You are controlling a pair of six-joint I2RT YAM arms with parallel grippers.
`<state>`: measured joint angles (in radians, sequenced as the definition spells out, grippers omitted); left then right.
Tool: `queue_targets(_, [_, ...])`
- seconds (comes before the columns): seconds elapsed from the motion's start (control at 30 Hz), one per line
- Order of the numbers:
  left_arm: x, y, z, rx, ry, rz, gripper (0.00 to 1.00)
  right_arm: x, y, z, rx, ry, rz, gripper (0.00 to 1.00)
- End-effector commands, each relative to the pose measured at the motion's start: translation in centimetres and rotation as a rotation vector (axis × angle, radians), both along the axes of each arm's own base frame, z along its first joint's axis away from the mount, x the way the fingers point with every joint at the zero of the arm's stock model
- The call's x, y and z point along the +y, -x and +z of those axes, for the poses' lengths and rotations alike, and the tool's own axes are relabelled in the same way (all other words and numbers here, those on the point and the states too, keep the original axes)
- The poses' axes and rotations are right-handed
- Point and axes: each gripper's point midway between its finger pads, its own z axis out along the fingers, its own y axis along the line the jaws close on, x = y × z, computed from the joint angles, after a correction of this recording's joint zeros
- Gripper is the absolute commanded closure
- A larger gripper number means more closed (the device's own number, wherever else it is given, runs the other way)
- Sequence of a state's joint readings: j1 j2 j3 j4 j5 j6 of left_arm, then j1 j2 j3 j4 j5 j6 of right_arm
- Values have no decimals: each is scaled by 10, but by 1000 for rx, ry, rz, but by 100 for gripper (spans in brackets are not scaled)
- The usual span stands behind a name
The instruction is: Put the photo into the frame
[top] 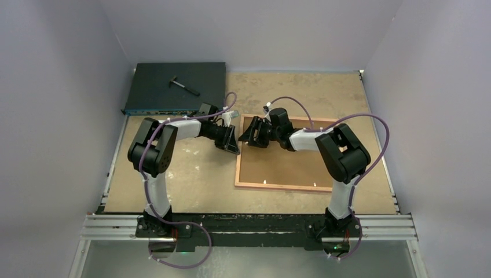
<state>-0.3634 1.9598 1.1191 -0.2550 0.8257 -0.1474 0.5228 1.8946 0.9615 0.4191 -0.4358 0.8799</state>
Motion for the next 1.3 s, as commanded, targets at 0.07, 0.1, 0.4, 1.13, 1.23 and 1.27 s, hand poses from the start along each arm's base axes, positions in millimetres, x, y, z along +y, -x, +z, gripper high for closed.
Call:
queue_targets(0.07, [-2,-8,-9,-32,-41,-4,81,-10,-17,-13,-9,70,-54,37])
queue_targets(0.1, [-2,-7,-9,-34,-41,-6,81,-11,-17,-13,-11,75,-56,37])
queue_targets(0.4, [1,-6,-12,-48,-60,-16,88,-16,-21,-19,-17,96,-58,37])
queue_targets(1.13, [-3,-8,-10,-60,-59,-27,91,3,-17,-21,3,14,9,42])
queue_targets(1.23, [-3,-8,-9,-60,-59,-28,91,7,-15,-21,11,2,24,42])
queue_targets(1.27, [-3,-9,-8,-61,-56,-29,91,9,-14,-22,13,2,29,43])
